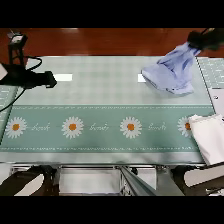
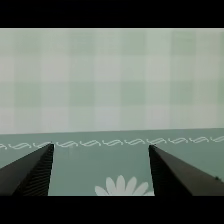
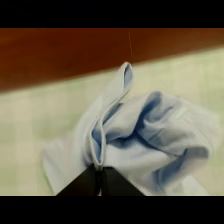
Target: Fold the shirts.
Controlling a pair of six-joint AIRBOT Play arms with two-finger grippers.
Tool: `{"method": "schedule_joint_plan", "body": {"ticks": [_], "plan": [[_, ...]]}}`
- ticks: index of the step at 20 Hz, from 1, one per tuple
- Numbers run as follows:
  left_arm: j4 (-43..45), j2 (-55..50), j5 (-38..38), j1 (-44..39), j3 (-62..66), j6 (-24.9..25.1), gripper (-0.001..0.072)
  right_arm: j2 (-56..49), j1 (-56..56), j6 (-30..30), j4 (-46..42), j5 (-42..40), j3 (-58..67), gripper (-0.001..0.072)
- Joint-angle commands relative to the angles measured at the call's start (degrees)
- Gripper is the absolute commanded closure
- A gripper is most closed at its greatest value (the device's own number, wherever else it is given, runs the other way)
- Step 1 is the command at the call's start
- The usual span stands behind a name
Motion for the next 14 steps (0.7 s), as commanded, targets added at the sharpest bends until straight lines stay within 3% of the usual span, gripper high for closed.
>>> {"method": "schedule_joint_plan", "body": {"ticks": [1,4,9,12,14], "plan": [[-4.8,12.3,-1.1,-1.2,-7.9,0.3,0.0004,12.2,1.6,-1.7,1.1,-7.2,0.4,0.0696],[-7.8,17.0,0.4,-3.1,-15.3,0.2,0.0004,20.5,4.2,-3.6,1.1,-7.9,0.4,0.0696],[-9.4,16.2,8.6,-4.9,-18.7,0.0,0.0004,29.6,10.4,-4.6,1.1,-9.3,1.6,0.0696],[-9.6,15.5,9.7,-5.1,-18.7,-1.1,0.0004,32.1,15.3,-5.3,1.1,-9.5,6.2,0.0696],[-10.0,15.3,9.7,-5.1,-18.7,-1.0,0.0005,33.6,18.5,-5.4,2.6,-5.6,6.1,0.0696]]}}
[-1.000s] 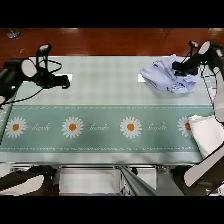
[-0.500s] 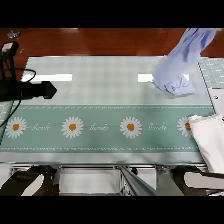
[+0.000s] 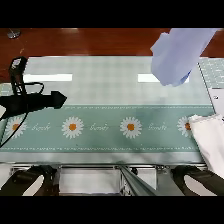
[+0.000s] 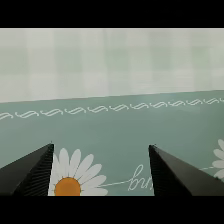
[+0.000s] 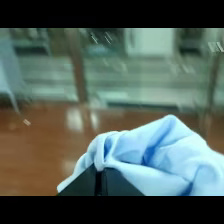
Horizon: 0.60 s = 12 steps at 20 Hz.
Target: Fold the shirts.
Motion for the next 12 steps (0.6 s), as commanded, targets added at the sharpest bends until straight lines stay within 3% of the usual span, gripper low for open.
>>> {"method": "schedule_joint_plan", "body": {"ticks": [1,4,6,9,12], "plan": [[-0.7,-0.2,1.4,-0.2,-0.5,-0.3,0.0004,2.8,6.3,-1.0,2.6,7.0,1.0,0.0695],[-0.7,-0.2,1.4,-0.2,-0.5,-0.3,0.0004,2.7,13.9,-1.3,3.2,15.3,-8.3,0.0695],[-0.7,-0.3,1.4,-0.2,-0.5,-0.3,0.0005,1.9,19.1,0.8,3.4,14.6,-19.5,0.0695],[-0.7,-0.6,1.4,-0.2,-0.5,-0.3,0.0005,-2.9,26.9,3.0,9.6,5.2,-36.0,0.0695],[-0.7,-1.4,1.3,-0.2,-0.5,-0.3,0.0004,-13.6,33.6,3.8,17.2,-3.5,-42.3,0.0694]]}}
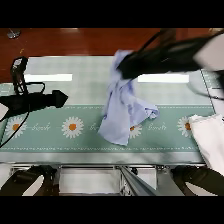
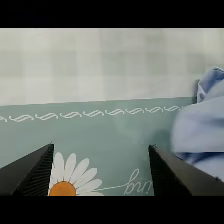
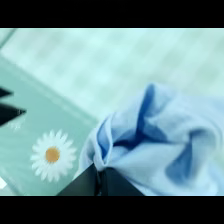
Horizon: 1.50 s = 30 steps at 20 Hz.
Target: Fold the shirts.
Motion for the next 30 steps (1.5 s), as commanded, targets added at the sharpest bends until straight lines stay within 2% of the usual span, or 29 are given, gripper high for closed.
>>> {"method": "schedule_joint_plan", "body": {"ticks": [1,2,3,4,7,10,12,14,16,17,19,21,27,28,29,30], "plan": [[0.0,-1.0,-0.2,0.0,0.0,0.1,0.0004,-11.4,8.0,2.2,8.5,-8.9,-8.0,0.0694],[0.0,-1.4,-0.9,0.0,0.0,0.1,0.0004,-14.8,8.9,2.8,10.1,-10.2,-8.0,0.0672],[0.0,-1.9,-1.9,0.0,0.0,0.1,0.0004,-16.9,9.0,2.9,12.1,-10.9,-7.9,0.0410],[0.0,-2.4,-3.0,0.0,0.0,0.1,0.0004,-18.0,8.2,2.4,14.3,-10.5,-7.8,0.0075],[1.3,-3.3,-6.6,0.0,0.0,0.3,0.0004,-15.3,-0.9,-1.1,12.5,-0.7,-3.5,0.0092],[1.3,-3.5,-13.3,0.0,-0.1,3.6,0.0004,-6.3,-18.2,-0.3,0.9,12.1,-1.9,0.0093],[-0.6,-3.6,-16.2,0.3,-2.1,4.1,0.0004,0.7,-30.0,0.7,-7.2,17.1,-7.3,0.0094],[-6.8,-4.7,-14.5,1.3,-6.8,6.2,0.0005,8.4,-40.9,0.9,-7.5,14.3,-19.8,0.0095],[-16.3,-7.0,-7.8,3.0,-12.2,9.7,0.0005,15.5,-48.7,0.4,-0.3,8.6,-35.1,0.0096],[-24.1,-8.7,-3.7,4.0,-14.4,14.4,0.0005,18.0,-50.8,-1.2,3.8,6.7,-41.6,0.0096],[-38.3,-12.1,3.2,4.0,-15.7,28.2,0.0005,21.4,-51.8,-5.8,10.2,5.1,-51.4,0.0096],[-47.1,-15.9,7.0,2.9,-14.9,36.3,0.0005,21.6,-50.5,-7.5,12.5,5.5,-55.9,0.0096],[-47.6,-28.2,8.4,1.8,-6.5,37.2,0.0008,18.8,-41.6,-5.7,12.7,2.9,-58.5,0.0096],[-47.6,-29.5,8.1,1.8,-4.9,37.2,0.0066,17.1,-39.5,-5.7,14.5,1.4,-58.5,0.0096],[-47.6,-30.3,7.2,1.8,-3.3,37.2,0.0393,15.5,-37.2,-5.9,17.2,-1.0,-58.4,0.0096],[-47.6,-30.6,6.5,2.0,-2.0,37.5,0.0663,13.8,-35.1,-6.5,20.0,-3.5,-58.2,0.0096]]}}
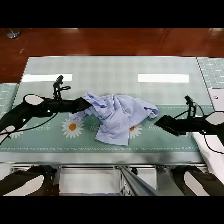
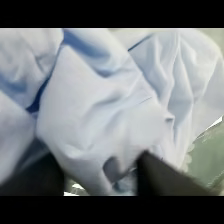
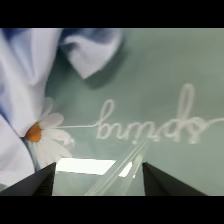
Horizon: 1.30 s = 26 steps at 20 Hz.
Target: Fold the shirts.
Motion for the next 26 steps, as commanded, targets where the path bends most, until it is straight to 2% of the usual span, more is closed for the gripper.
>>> {"method": "schedule_joint_plan", "body": {"ticks": [1,4,8,9,10,11,12,16,21,26], "plan": [[-1.3,-2.9,-1.6,0.3,5.2,1.4,0.0680,-5.4,7.3,-0.5,7.6,-7.6,0.4,0.0096],[-1.3,-2.8,-7.9,1.8,10.7,1.6,0.0680,-13.1,11.9,-0.3,9.4,-10.8,5.8,0.0096],[-1.3,-2.5,-12.7,3.8,15.5,1.6,0.0680,-25.1,14.4,1.2,11.4,-9.8,15.2,0.0098],[-1.3,-2.5,-13.1,4.1,16.0,1.6,0.0680,-27.3,14.5,1.2,12.2,-9.1,17.5,0.0146],[-1.4,-2.5,-13.2,4.3,16.4,1.6,0.0680,-28.7,14.6,1.2,12.4,-8.4,19.6,0.0312],[-1.4,-2.3,-13.6,4.7,16.9,1.6,0.0680,-29.5,14.6,0.7,12.2,-6.8,21.9,0.0657],[-1.4,-1.9,-14.2,5.4,17.8,1.6,0.0680,-29.5,14.0,-0.2,11.6,-5.5,24.4,0.0694],[-1.4,3.9,-15.5,11.6,25.7,1.6,0.0680,-23.4,10.5,1.7,0.3,0.8,43.0,0.0695],[-1.4,16.0,-11.6,21.1,37.4,1.6,0.0680,-11.7,8.1,1.3,-6.7,5.3,70.3,0.0695],[-0.8,29.7,-9.2,31.5,39.7,1.6,0.0680,4.4,8.1,0.9,-13.5,13.9,74.7,0.0695]]}}
